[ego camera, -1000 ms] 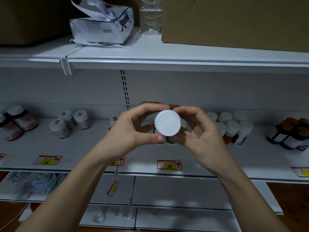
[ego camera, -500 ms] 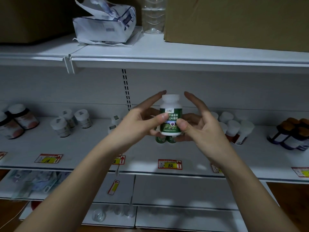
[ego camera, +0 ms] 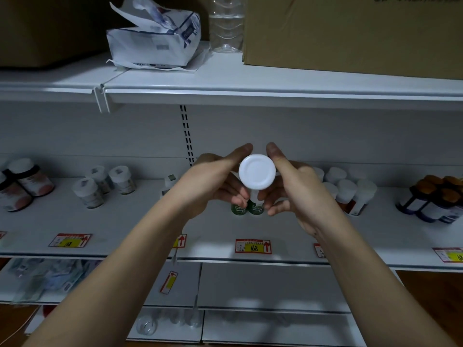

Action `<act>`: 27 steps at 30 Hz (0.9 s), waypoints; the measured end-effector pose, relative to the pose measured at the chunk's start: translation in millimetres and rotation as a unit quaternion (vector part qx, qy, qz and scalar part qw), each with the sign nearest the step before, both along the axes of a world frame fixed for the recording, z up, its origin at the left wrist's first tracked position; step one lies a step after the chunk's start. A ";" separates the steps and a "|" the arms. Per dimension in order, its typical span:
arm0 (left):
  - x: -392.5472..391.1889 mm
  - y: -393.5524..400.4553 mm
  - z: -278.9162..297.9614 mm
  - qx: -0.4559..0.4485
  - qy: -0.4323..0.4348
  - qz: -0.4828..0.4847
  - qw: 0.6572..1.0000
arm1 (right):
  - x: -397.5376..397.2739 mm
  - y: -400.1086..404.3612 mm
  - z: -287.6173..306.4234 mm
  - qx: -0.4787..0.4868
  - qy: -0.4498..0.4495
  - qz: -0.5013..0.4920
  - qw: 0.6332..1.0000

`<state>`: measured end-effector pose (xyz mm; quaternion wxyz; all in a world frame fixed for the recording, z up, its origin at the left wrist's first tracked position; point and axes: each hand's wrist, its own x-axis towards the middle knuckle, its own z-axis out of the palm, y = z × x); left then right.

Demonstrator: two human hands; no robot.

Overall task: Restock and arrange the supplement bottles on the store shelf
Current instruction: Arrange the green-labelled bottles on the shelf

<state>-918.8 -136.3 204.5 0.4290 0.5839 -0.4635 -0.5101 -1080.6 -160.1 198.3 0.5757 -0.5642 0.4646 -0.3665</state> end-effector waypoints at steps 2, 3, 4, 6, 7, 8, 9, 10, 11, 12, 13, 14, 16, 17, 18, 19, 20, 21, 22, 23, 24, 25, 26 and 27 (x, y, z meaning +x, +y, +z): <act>1.2 -0.3 0.3 -0.001 0.004 0.001 1.000 | 0.9 -0.1 0.9 -0.001 -0.003 -0.001 1.000; 1.6 -0.4 0.5 -0.002 0.005 0.000 1.000 | 1.2 -0.1 0.8 0.000 -0.006 -0.003 1.000; 2.0 0.0 0.8 -0.003 0.006 -0.001 1.000 | 1.5 -0.2 0.6 0.001 -0.009 -0.005 1.000; 2.4 0.7 0.9 -0.005 0.006 -0.002 1.000 | 2.0 0.1 0.6 0.003 -0.014 -0.006 1.000; 2.9 0.9 0.8 -0.006 0.006 -0.001 1.000 | 2.0 0.4 0.7 0.002 -0.015 -0.005 1.000; 3.4 1.5 0.7 -0.008 0.007 -0.001 1.000 | 1.8 0.7 0.4 0.000 -0.015 -0.002 1.000; 3.8 2.0 0.6 -0.010 0.008 -0.002 1.000 | 1.4 1.1 0.0 -0.003 -0.014 0.000 1.000; 4.3 2.3 0.3 -0.011 0.009 -0.005 1.000 | 0.8 1.5 -0.6 -0.006 -0.015 0.003 1.000; 4.7 2.6 0.1 -0.014 0.010 -0.011 1.000 | 0.0 1.8 -1.3 -0.009 -0.016 0.005 1.000; 4.8 3.2 0.3 -0.017 0.011 -0.017 1.000 | -0.8 2.2 -2.0 -0.013 -0.019 0.007 1.000; 5.1 3.9 0.4 -0.021 0.014 -0.021 0.999 | -1.5 2.5 -2.7 -0.016 -0.022 0.009 1.000; 5.4 4.4 0.4 -0.027 0.015 -0.024 0.999 | -2.2 2.5 -3.5 -0.020 -0.024 0.011 0.999; 6.4 5.1 -0.3 -0.045 0.015 -0.027 0.998 | -3.4 2.4 -5.5 -0.026 -0.030 0.013 0.999; 7.2 5.1 -0.7 -0.054 0.018 -0.025 0.998 | -4.1 2.0 -6.9 -0.028 -0.035 0.011 0.999; 8.2 5.0 -1.2 -0.059 0.023 -0.021 0.998 | -4.8 1.4 -8.7 -0.032 -0.039 0.009 0.999; 9.3 4.7 -1.7 -0.062 0.027 -0.021 0.997 | -5.5 0.9 -10.5 -0.037 -0.041 0.008 0.998; 10.6 3.9 -2.6 -0.069 0.031 -0.027 0.997 | -6.4 0.6 -12.3 -0.044 -0.044 0.009 0.998; 11.7 2.9 -4.2 -0.081 0.032 -0.035 0.996 | -7.0 0.2 -14.2 -0.052 -0.049 0.014 0.997; 12.9 2.4 -5.4 -0.095 0.033 -0.044 0.994 | -7.8 -0.2 -16.1 -0.062 -0.056 0.020 0.996; 14.2 2.0 -7.0 -0.111 0.033 -0.050 0.992 | -8.8 -0.8 -18.0 -0.075 -0.060 0.028 0.995; 15.1 2.0 -8.3 -0.127 0.029 -0.054 0.990 | -10.2 -1.6 -20.2 -0.091 -0.058 0.035 0.994; 15.8 2.2 -9.8 -0.140 0.019 -0.056 0.988 | -11.5 -2.3 -22.3 -0.105 -0.053 0.041 0.992; 16.2 2.5 -11.4 -0.151 0.006 -0.058 0.987 | -12.7 -2.6 -23.8 -0.117 -0.046 0.046 0.991; 16.4 2.6 -12.9 -0.159 -0.004 -0.059 0.986 | -13.5 -2.7 -24.9 -0.126 -0.040 0.050 0.990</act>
